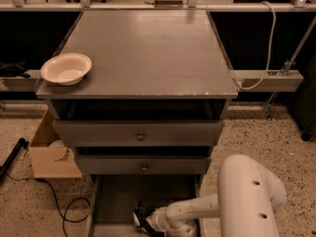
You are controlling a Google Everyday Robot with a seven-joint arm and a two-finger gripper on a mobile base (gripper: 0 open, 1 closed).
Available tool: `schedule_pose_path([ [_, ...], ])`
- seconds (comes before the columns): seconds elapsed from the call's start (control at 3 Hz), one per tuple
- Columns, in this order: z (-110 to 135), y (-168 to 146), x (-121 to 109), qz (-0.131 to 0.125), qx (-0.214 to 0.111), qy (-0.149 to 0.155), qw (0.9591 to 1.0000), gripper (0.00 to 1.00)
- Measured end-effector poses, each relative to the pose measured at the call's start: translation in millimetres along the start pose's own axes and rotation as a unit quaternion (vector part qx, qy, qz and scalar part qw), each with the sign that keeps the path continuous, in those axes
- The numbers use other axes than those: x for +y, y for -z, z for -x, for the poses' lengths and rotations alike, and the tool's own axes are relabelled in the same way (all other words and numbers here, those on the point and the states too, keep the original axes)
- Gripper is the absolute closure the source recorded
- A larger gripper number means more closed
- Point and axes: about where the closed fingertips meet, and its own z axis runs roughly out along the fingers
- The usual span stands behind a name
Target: Pick blue chip bag from bottom drawer and place on counter
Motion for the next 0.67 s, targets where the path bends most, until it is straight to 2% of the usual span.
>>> schedule_pose_path([
  [0.33,-0.7,5.0,-0.8,0.001,-0.004,-0.003,1.0000,1.00],
  [0.67,-0.7,40.7,-4.2,-0.011,-0.032,-0.005,0.9994,1.00],
])
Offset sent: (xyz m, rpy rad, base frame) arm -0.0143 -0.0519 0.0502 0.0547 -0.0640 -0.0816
